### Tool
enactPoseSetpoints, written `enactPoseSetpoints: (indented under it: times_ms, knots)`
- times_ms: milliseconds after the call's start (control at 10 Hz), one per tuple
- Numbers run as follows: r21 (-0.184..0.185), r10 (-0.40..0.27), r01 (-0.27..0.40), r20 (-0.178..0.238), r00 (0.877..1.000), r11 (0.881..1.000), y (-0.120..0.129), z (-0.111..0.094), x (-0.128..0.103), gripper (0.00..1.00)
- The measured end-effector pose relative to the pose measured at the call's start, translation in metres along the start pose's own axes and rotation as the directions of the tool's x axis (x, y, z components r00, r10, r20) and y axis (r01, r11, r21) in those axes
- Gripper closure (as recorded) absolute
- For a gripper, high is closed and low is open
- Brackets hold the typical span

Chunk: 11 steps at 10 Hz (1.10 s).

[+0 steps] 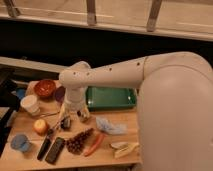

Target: Place eraser in metal cup

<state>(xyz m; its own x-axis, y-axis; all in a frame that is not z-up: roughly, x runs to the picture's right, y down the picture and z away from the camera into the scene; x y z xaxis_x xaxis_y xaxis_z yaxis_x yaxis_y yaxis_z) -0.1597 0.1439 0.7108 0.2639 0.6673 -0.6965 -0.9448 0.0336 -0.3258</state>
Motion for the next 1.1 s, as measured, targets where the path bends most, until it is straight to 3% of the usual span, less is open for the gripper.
enactPoseSetpoints:
  times_ms: [100,600,800,1000,1100]
  knots:
    - [-0.008,-0.034,0.034,-0.028,0.999,0.999,0.013,0.009,0.005,0.20]
    - [0.007,-0.036,0.036,-0.024,0.999,0.999,0.007,0.006,0.003,0.20]
    - [0.008,-0.084,0.085,-0.031,0.996,0.996,0.025,0.002,-0.005,0.20]
    - [0.000,-0.128,0.128,-0.054,0.990,0.992,0.044,0.015,-0.011,0.20]
    - [0.000,-0.153,0.154,-0.078,0.985,0.988,0.053,0.032,-0.012,0.20]
